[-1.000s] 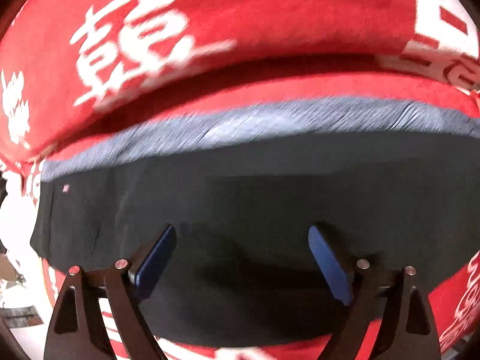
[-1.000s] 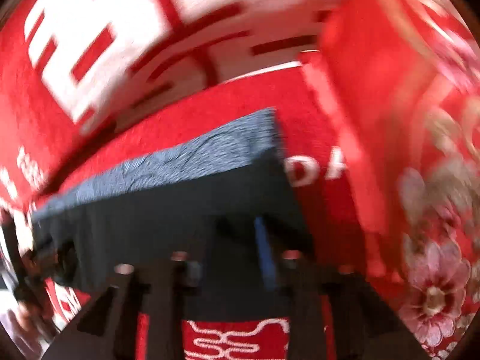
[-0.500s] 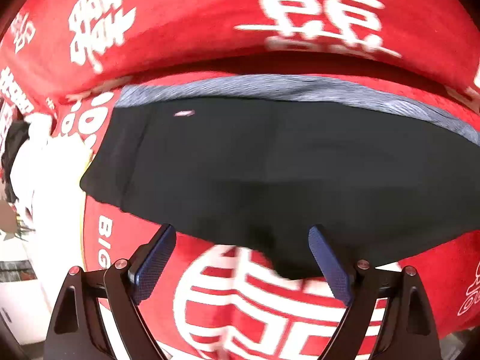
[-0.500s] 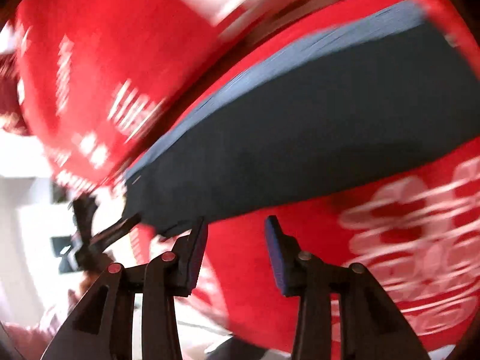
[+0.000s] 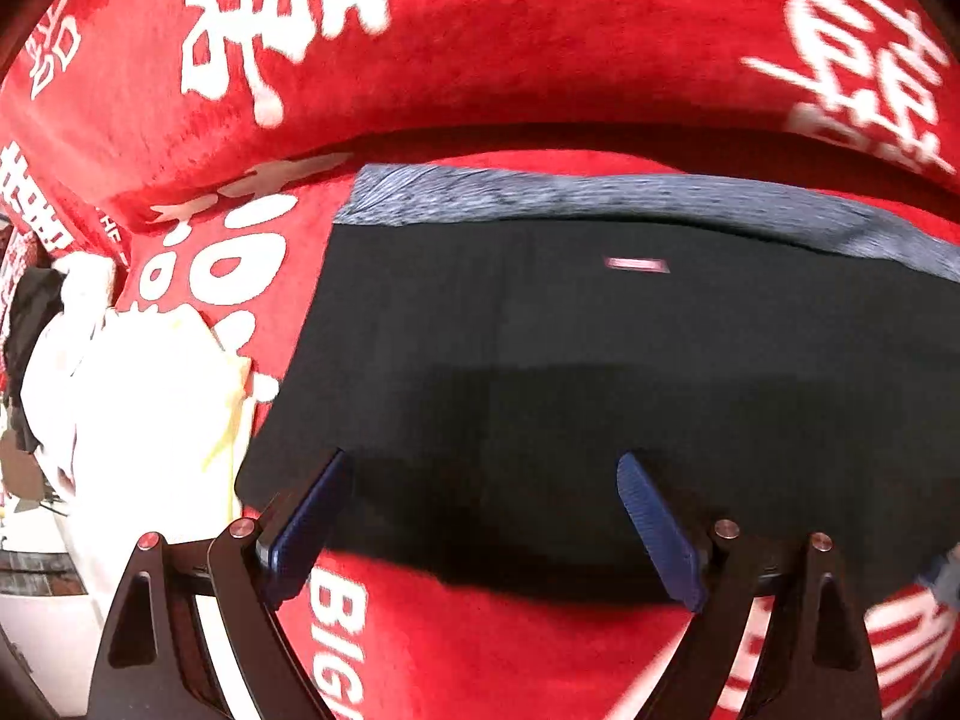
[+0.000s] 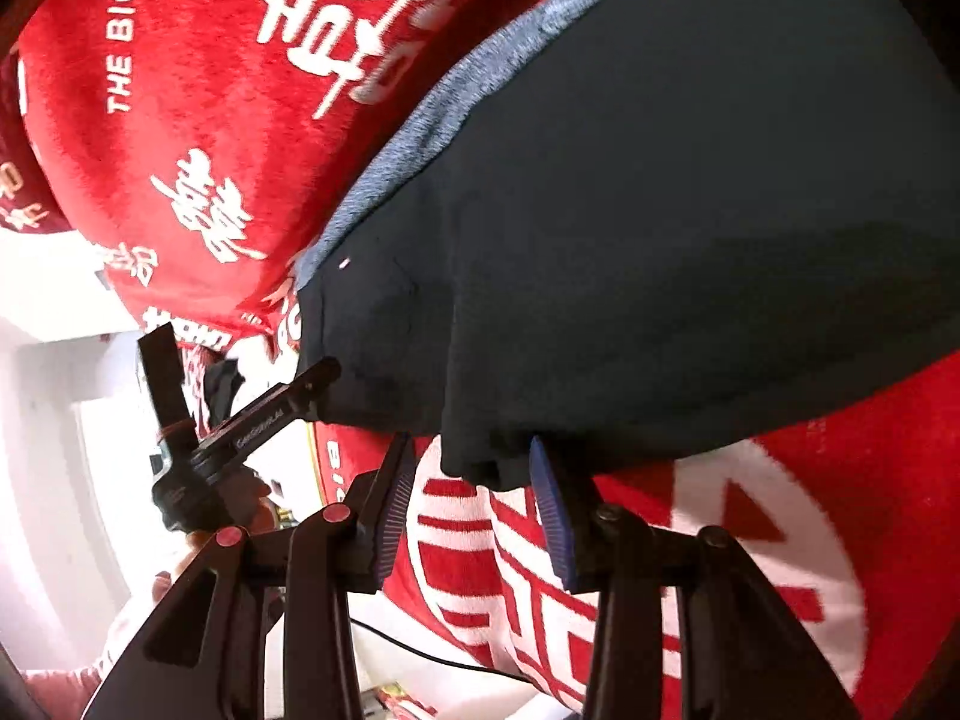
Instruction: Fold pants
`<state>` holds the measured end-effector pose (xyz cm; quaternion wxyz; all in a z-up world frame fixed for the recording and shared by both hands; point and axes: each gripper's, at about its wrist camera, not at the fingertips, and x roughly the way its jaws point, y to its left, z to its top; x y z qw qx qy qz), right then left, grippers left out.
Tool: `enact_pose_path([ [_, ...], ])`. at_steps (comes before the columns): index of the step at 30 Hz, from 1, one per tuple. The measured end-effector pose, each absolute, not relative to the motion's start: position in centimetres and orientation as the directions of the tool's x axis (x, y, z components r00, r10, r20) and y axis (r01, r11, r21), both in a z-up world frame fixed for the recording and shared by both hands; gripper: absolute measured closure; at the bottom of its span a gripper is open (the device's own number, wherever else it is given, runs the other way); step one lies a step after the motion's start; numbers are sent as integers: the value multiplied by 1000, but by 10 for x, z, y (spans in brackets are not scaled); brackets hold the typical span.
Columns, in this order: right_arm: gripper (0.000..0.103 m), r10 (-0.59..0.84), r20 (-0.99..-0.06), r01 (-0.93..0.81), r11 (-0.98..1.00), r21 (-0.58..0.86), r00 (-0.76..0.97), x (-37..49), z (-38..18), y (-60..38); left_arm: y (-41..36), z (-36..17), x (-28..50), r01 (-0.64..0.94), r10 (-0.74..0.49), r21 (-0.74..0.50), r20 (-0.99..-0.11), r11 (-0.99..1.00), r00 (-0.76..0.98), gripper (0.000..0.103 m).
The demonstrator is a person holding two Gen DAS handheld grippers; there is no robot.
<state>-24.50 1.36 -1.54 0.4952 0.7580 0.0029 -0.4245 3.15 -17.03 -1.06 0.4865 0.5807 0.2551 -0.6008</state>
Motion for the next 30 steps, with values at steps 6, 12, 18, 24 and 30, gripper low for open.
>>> enact_pose_path([
  [6, 60, -422, -665, 424, -533, 732, 616, -237, -19, 15, -171, -18, 43, 871, -309, 213, -948, -443, 74, 12],
  [12, 90, -440, -667, 418, -539, 731, 600, -235, -14, -15, -175, -17, 54, 870, -289, 167, -957, -465, 30, 12],
  [18, 100, -385, -731, 541, -497, 679, 563, -221, 8, 6, -175, -22, 79, 855, -308, 195, -950, -481, 44, 12],
  [24, 97, -324, -737, 507, -560, 655, 594, -231, -14, 21, -167, -12, 74, 844, -313, 222, -947, -488, 68, 12],
  [30, 53, -420, -699, 438, -563, 701, 579, -249, -2, 11, -148, 9, 39, 837, -294, 134, -955, -530, -33, 12],
])
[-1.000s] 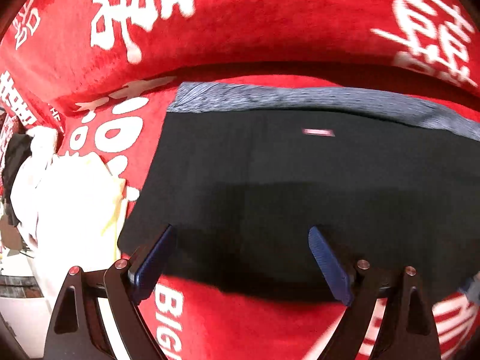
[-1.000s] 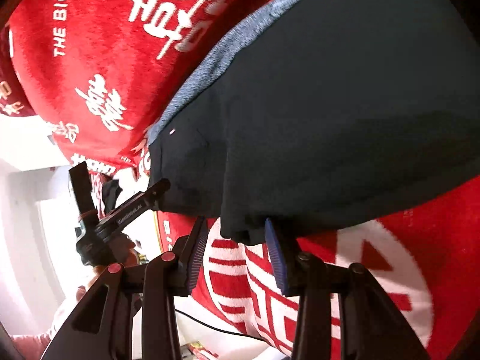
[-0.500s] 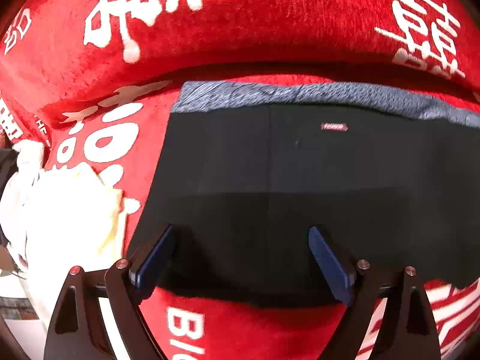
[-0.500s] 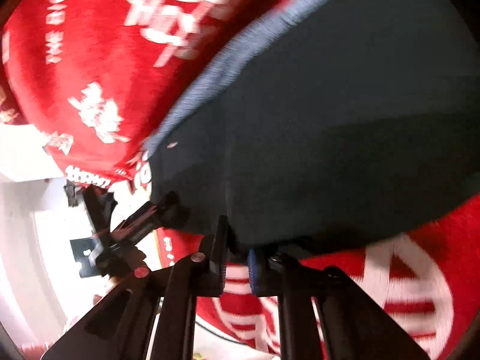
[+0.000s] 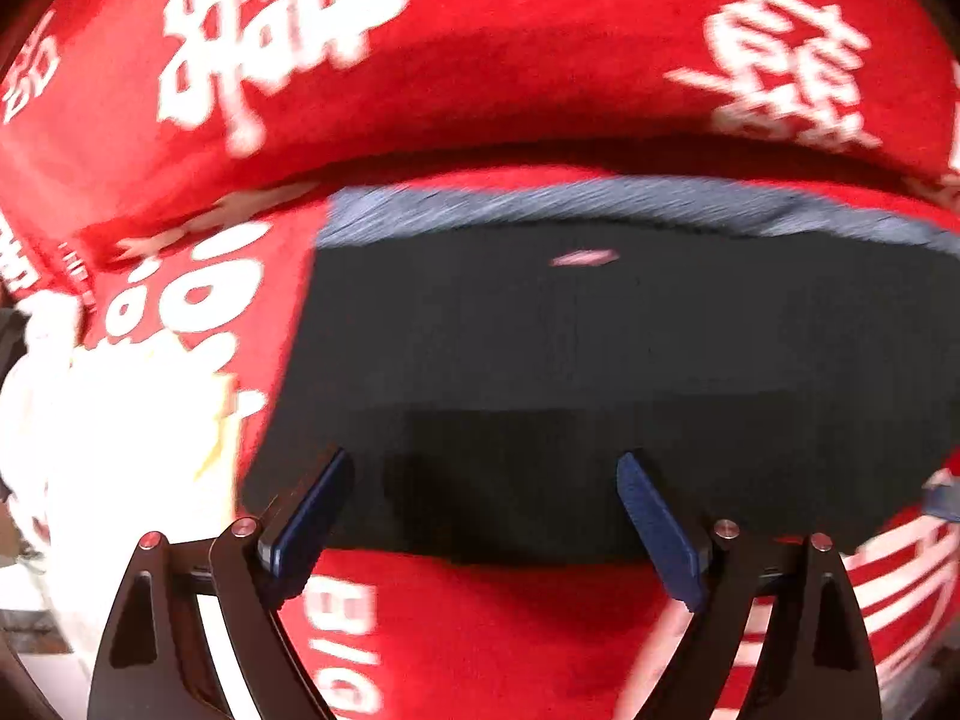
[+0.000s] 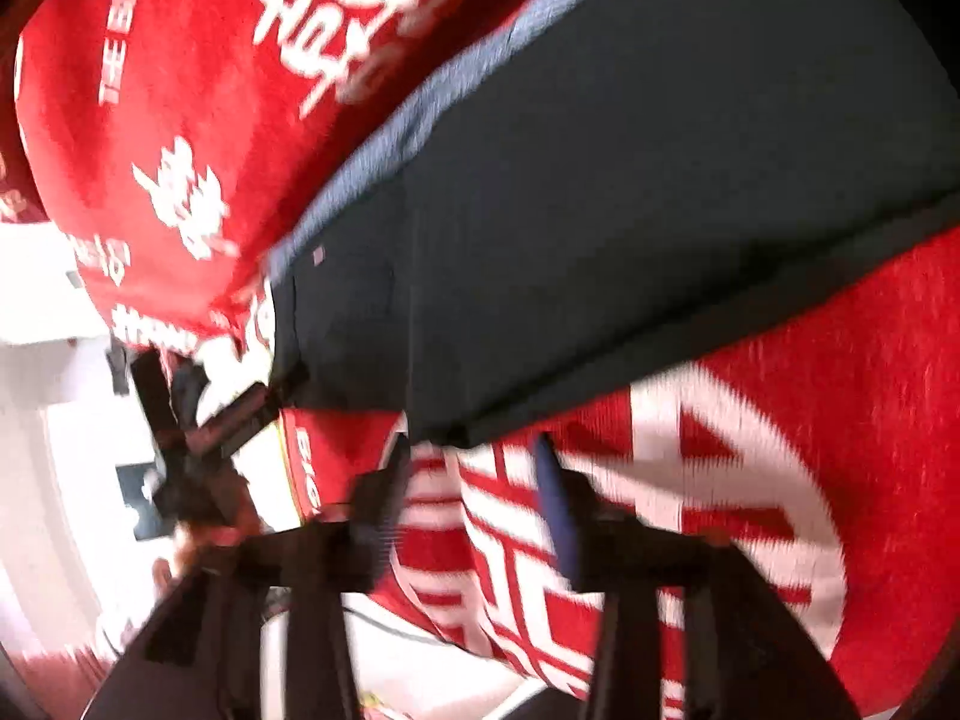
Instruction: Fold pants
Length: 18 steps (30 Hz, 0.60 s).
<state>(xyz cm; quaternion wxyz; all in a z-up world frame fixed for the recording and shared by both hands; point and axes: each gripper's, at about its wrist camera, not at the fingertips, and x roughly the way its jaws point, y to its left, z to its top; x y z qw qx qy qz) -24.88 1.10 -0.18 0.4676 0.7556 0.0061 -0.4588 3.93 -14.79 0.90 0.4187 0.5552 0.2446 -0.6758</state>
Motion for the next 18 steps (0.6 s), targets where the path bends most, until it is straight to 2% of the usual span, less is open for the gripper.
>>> enact_pose_path([
  [5, 54, -467, -653, 330, -599, 730, 597, -254, -19, 8, -135, 2, -15, 811, -240, 32, -962, -584, -134, 12],
  [8, 58, -512, -642, 274, -618, 737, 571, -260, -19, 18, -123, -10, -43, 783, -206, -1, -964, -622, -165, 12],
  [9, 62, -528, -637, 242, -631, 737, 562, -262, -20, 19, -121, -13, -47, 779, -199, -4, -966, -627, -165, 12],
  [11, 94, -533, -650, 207, -665, 718, 542, -269, -25, 19, -116, -19, -53, 776, -181, -9, -971, -631, -158, 12],
  [13, 95, -539, -644, 205, -658, 724, 543, -275, -18, 22, -110, -20, -55, 771, -163, -6, -976, -637, -142, 12],
  [15, 96, -529, -665, 296, -619, 727, 527, -271, 3, 24, -95, -21, -56, 733, -162, 19, -979, -680, -125, 12],
  [18, 96, -471, -722, 370, -637, 676, 507, -264, -3, 33, -68, -30, -56, 663, -231, 127, -970, -738, -71, 12],
])
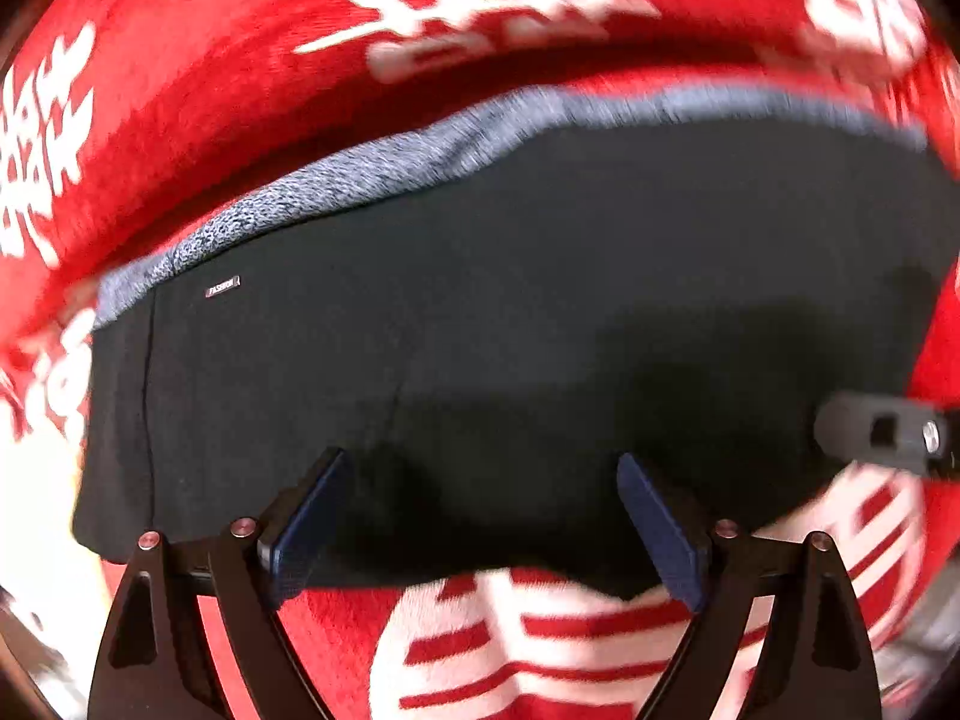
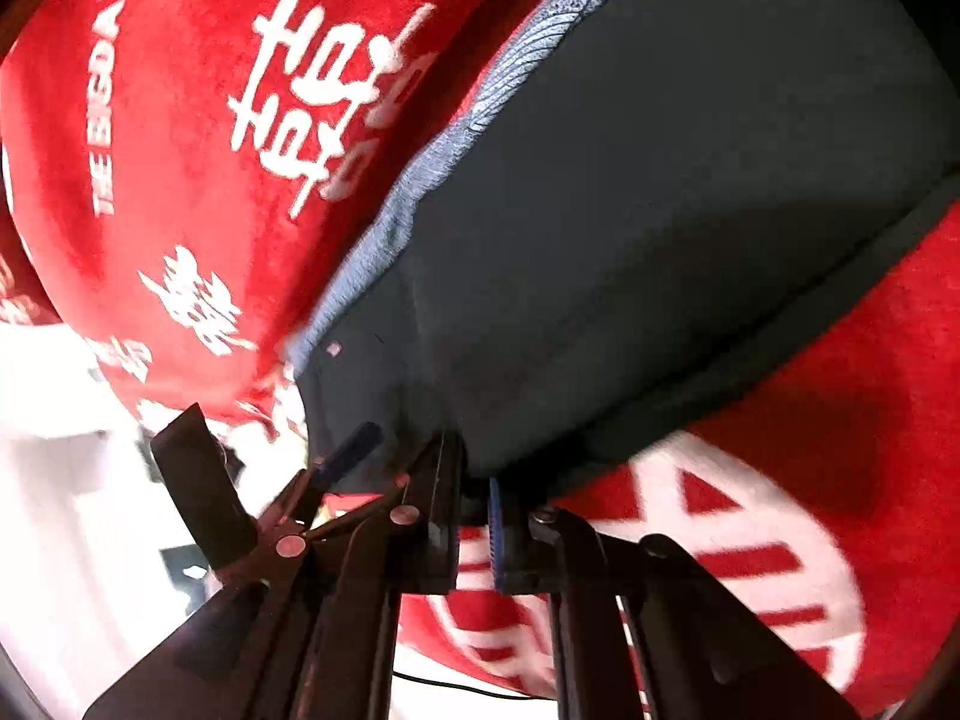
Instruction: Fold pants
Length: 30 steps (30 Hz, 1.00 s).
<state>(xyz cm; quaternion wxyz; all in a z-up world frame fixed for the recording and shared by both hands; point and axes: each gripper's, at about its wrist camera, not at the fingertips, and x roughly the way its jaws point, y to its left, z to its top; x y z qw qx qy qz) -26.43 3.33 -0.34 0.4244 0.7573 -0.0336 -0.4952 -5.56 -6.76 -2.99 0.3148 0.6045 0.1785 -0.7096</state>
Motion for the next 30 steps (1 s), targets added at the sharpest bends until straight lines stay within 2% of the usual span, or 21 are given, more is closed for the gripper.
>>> enact_pose_path([
  [3, 97, -464, -724, 357, -652, 669, 511, -263, -20, 40, -66, -30, -51, 686, -248, 130, -966, -715, -75, 12],
  [6, 96, -417, -748, 421, -636, 646, 517, -263, -12, 40, -70, -29, -46, 698, -238, 116, -968, -707, -79, 12],
  [8, 80, -335, -780, 486, -634, 602, 529, -263, -4, 40, -75, -25, -43, 706, -225, 114, -972, -699, -66, 12],
  [9, 67, -305, -803, 527, -626, 574, 512, -268, 4, 42, -79, -21, -45, 714, -215, 101, -974, -693, -71, 12],
  [10, 64, -311, -818, 559, -610, 562, 484, -272, 15, 42, -84, -13, -48, 726, -211, 82, -973, -683, -89, 12],
  [12, 64, -359, -834, 621, -557, 551, 418, -291, 40, 42, -98, -1, -51, 747, -228, 65, -966, -662, -118, 12],
  [15, 64, -379, -885, 722, -527, 447, 271, -321, 62, 30, -116, 2, -63, 764, -237, 56, -963, -643, -129, 12],
  [18, 67, -339, -922, 752, -554, 356, 187, -351, 50, 21, -126, -10, -82, 778, -218, 45, -969, -627, -119, 12],
  [21, 70, -257, -952, 772, -568, 285, 163, -372, 27, 25, -119, -31, -97, 758, -226, 94, -971, -646, -72, 10],
  [22, 80, -259, -951, 764, -575, 294, 171, -380, 22, 31, -119, -31, -94, 768, -252, 101, -964, -632, -81, 6],
  [23, 83, -274, -945, 741, -594, 312, 178, -389, 22, 39, -121, -30, -90, 774, -254, 100, -964, -625, -80, 5],
  [27, 79, -309, -948, 690, -669, 278, 82, -431, 40, 61, -130, -21, -90, 788, -232, 119, -972, -604, -30, 6],
  [30, 79, -351, -930, 698, -638, 325, 112, -458, 41, 41, -143, -8, -115, 796, -246, 83, -966, -600, -84, 6],
])
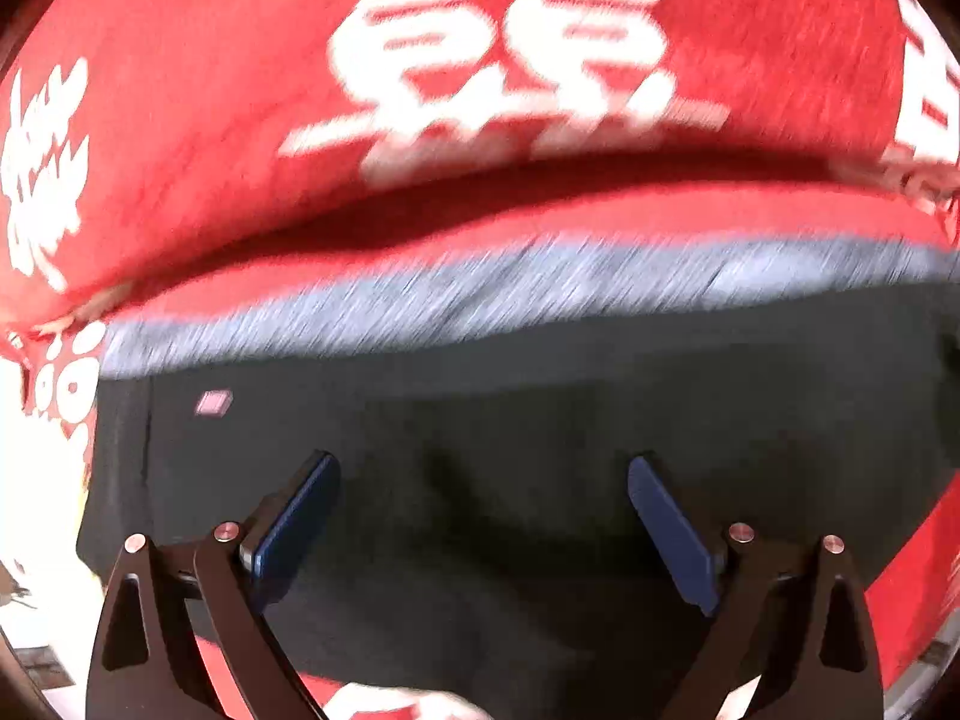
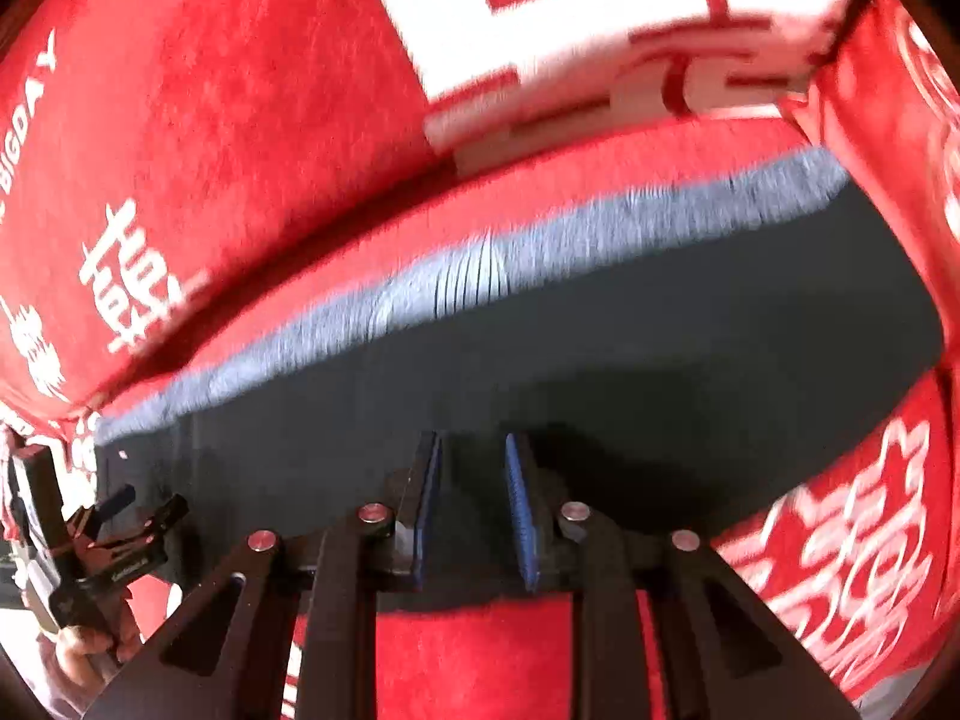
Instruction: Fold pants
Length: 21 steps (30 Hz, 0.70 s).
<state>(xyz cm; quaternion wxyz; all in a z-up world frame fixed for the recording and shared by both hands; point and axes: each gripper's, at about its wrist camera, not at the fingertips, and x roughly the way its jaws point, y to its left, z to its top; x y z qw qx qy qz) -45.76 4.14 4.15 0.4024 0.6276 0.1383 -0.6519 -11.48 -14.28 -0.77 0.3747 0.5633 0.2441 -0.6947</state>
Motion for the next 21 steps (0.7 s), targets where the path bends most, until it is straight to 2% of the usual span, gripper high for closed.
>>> enact_pose_path([
  [3, 79, -378, -909, 742, -555, 376, 177, -459, 31, 4, -154, -7, -154, 792, -270, 78, -956, -605, -112, 6],
  [6, 79, -349, -916, 779, -510, 364, 199, -455, 13, -18, -169, -29, -178, 809, -293, 120, -954, -575, -67, 5],
  [12, 84, -361, -924, 766, -557, 323, 127, -500, -5, -2, -196, -42, -168, 857, -291, 90, -954, -508, -73, 0],
  [17, 78, -327, -940, 721, -628, 294, 98, -518, 9, 23, -196, -22, -172, 842, -294, 135, -955, -522, -29, 0],
  [21, 75, -354, -925, 714, -612, 340, 138, -493, 32, 54, -168, 4, -165, 806, -273, 107, -960, -582, -69, 0],
])
